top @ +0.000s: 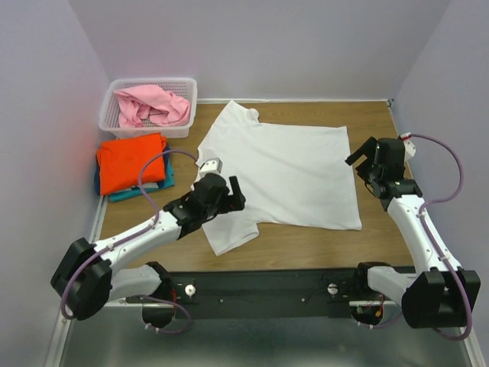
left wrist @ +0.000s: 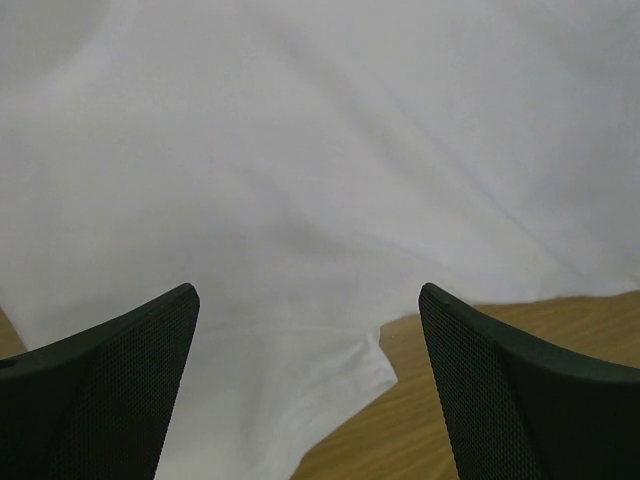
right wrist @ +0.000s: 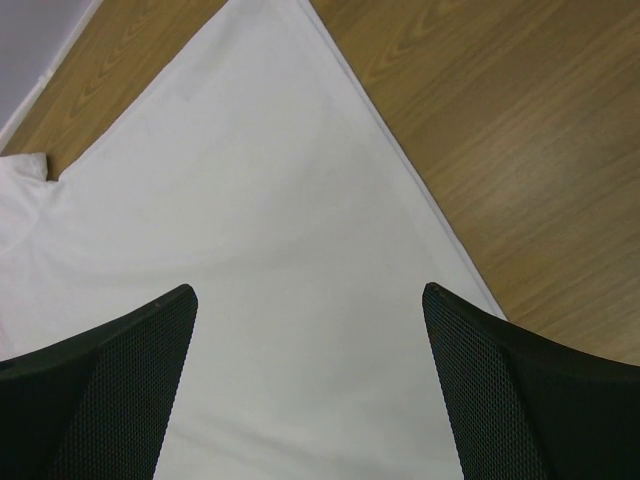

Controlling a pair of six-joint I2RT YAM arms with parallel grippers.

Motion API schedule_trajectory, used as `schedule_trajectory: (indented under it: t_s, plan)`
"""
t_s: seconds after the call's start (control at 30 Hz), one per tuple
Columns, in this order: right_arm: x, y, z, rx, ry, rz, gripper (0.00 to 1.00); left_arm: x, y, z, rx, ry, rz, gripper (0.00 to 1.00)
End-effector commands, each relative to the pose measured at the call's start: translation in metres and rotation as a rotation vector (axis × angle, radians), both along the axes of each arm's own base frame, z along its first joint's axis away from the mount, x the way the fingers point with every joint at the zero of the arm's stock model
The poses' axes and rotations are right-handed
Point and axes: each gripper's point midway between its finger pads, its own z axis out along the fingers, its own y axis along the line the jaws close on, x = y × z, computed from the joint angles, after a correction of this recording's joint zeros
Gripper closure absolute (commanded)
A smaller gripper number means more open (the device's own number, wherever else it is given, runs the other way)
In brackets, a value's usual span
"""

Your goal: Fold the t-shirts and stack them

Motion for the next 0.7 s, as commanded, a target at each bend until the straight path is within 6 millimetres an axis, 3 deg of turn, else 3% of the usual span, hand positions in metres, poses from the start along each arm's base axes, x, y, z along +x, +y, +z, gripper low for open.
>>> schedule_trajectory:
  t_s: [0.0, 0.03, 0.17, 0.37, 0.47, 0.63, 0.67]
  plan:
    - [-0.008, -0.015, -0.002, -0.016, -0.010, -0.095, 0.00, -0.043, 0.007, -0.018, -0.047, 0.113, 0.068, 0.02]
    - [-0.008, -0.015, -0.004, -0.018, -0.004, -0.092, 0.00, -0.063, 0.008, -0.030, -0.032, 0.161, 0.047, 0.02]
    - [-0.005, -0.011, -0.015, -0.015, 0.034, -0.066, 0.00, -0.107, 0.007, -0.050, -0.063, 0.308, 0.063, 0.02]
    - [-0.001, -0.007, -0.032, -0.017, 0.091, -0.027, 0.00, -0.142, 0.024, -0.066, -0.024, 0.462, 0.196, 0.02]
    - [-0.001, -0.007, -0.036, -0.017, 0.100, -0.025, 0.00, -0.159, 0.020, -0.077, -0.040, 0.534, 0.223, 0.02]
    - [-0.001, -0.006, -0.035, -0.018, 0.092, -0.019, 0.00, -0.169, 0.020, -0.092, -0.053, 0.586, 0.268, 0.05]
    - [-0.001, -0.006, -0.034, -0.019, 0.088, -0.016, 0.00, -0.169, 0.020, -0.095, -0.063, 0.591, 0.282, 0.12]
